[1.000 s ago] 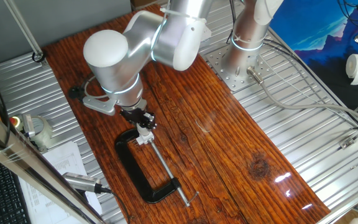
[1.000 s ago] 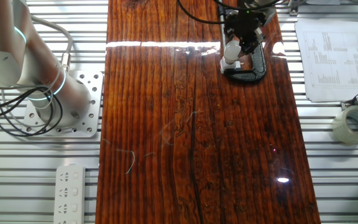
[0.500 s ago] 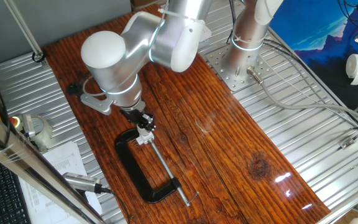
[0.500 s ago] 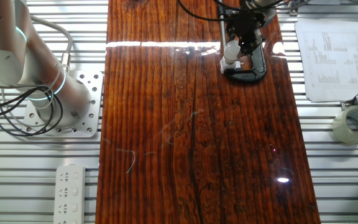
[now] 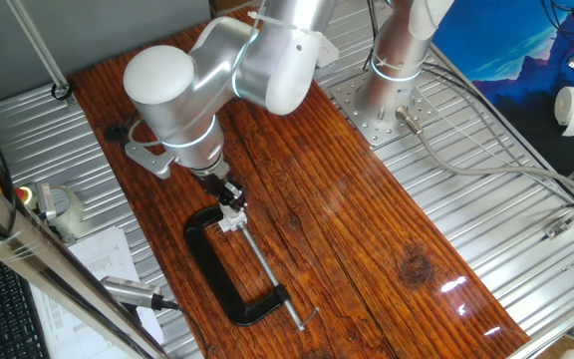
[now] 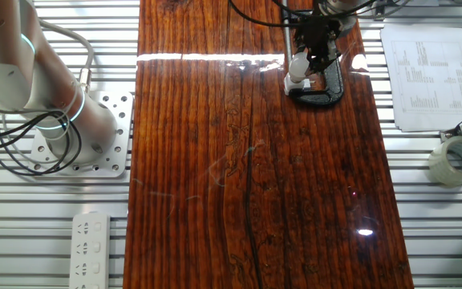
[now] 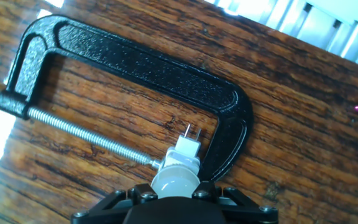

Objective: Install the light bulb by rotating it

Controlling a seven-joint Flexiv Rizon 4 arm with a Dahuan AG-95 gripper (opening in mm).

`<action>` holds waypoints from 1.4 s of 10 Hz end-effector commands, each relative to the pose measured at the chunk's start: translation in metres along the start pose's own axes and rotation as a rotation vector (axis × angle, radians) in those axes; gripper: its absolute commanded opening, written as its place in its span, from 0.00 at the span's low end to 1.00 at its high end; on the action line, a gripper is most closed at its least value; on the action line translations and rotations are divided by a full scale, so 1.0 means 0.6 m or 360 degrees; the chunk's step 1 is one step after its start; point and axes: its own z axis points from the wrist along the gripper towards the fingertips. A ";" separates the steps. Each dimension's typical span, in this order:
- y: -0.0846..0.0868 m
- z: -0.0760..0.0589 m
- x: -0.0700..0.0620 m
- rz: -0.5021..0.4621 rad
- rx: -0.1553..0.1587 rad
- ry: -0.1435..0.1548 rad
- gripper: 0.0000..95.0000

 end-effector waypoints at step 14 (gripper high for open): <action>0.001 -0.001 0.002 0.0559 -0.0029 0.0012 0.20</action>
